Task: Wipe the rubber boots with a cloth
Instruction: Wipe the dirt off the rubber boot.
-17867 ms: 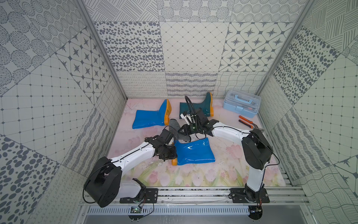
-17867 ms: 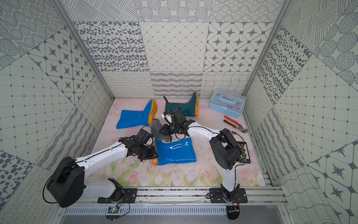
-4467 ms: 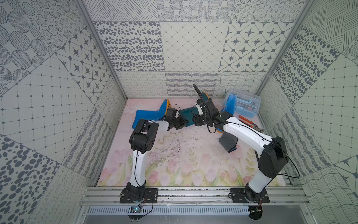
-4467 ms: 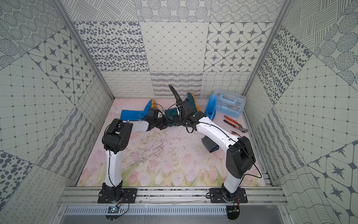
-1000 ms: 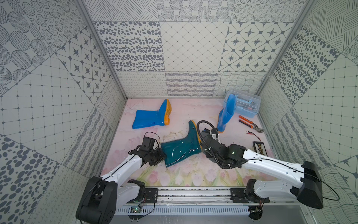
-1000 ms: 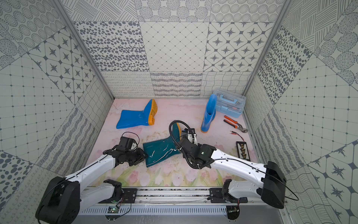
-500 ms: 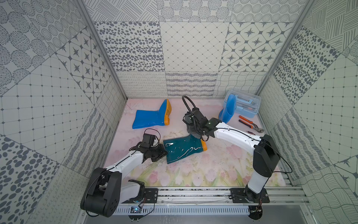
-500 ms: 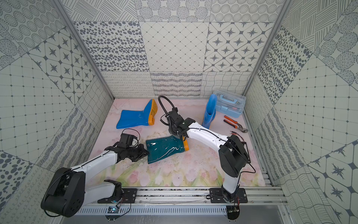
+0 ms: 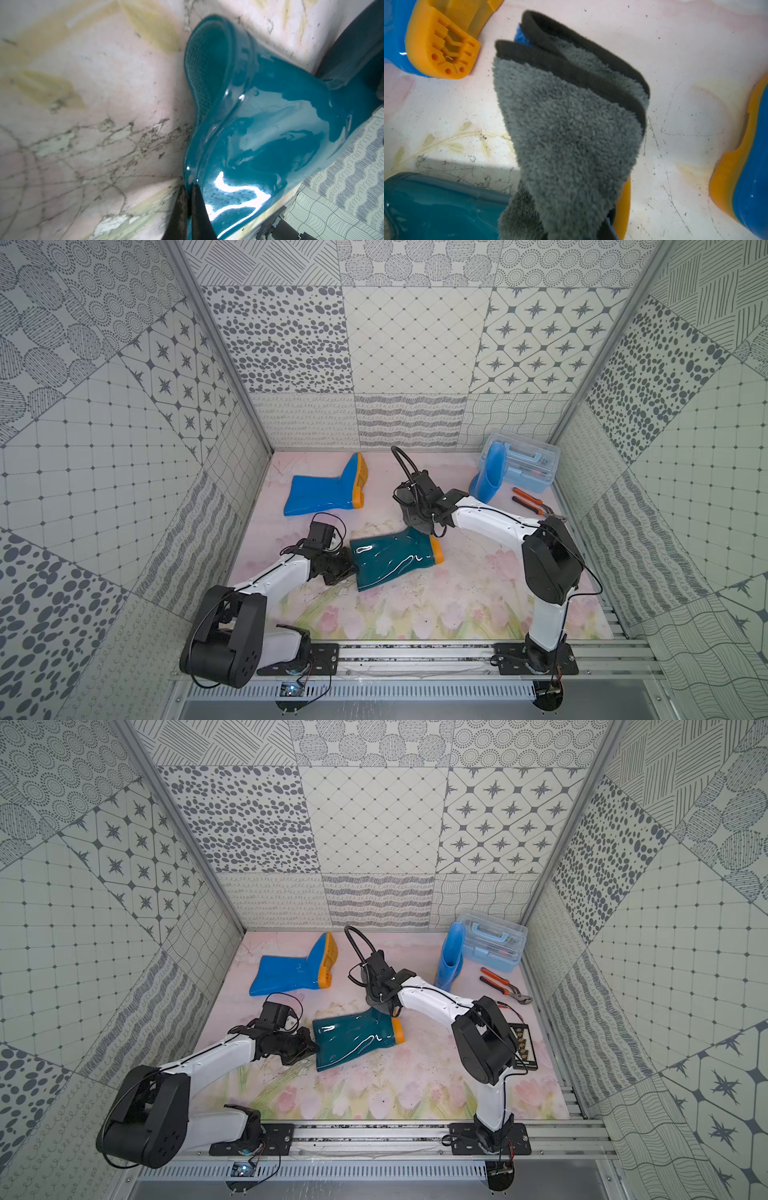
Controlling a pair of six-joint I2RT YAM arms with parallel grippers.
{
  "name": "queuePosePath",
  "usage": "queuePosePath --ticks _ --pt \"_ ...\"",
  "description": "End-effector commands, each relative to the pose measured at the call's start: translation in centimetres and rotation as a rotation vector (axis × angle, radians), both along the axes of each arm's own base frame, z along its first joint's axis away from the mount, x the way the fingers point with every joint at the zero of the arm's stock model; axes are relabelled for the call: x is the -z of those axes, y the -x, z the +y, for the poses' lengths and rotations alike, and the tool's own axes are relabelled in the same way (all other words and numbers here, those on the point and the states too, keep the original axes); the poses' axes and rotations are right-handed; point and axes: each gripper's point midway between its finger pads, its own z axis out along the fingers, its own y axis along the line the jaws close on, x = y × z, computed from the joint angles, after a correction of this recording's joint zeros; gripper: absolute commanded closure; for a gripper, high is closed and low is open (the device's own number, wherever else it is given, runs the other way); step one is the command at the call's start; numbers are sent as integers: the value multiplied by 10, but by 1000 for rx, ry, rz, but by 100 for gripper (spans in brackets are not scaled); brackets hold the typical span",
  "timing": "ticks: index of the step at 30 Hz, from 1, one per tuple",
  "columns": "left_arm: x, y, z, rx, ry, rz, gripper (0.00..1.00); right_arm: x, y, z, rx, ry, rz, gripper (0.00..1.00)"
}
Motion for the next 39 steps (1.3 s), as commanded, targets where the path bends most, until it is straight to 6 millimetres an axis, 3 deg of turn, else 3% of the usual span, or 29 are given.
queuePosePath --ticks 1,7,11,17,20,22,24,29,31,32,35,39 --pt "10 12 14 4 -84 52 100 8 30 8 -15 -25 46 100" --pt "9 13 16 9 -99 56 100 28 87 26 -44 -65 121 100" --pt "14 14 14 7 -84 66 100 33 114 72 -135 -135 151 100" --pt "19 19 12 5 -71 84 100 23 106 140 -209 -237 157 100" --pt "16 21 14 0 -75 70 100 24 102 158 -227 -265 177 100" --pt "13 22 15 -5 -75 47 100 31 96 152 -213 -238 188 100" --pt "11 23 18 -7 -84 31 100 37 86 132 -168 -209 193 100" --pt "9 24 20 1 -101 19 100 36 59 38 0 -144 171 100" --pt "8 23 20 5 -99 19 100 38 56 14 33 -126 159 100" --pt "9 23 19 8 -98 20 100 39 57 12 31 -125 165 100" --pt "10 24 19 10 -97 23 100 41 66 39 -32 -147 192 100" --pt "11 26 21 3 -105 32 100 35 90 115 -157 -220 216 100"
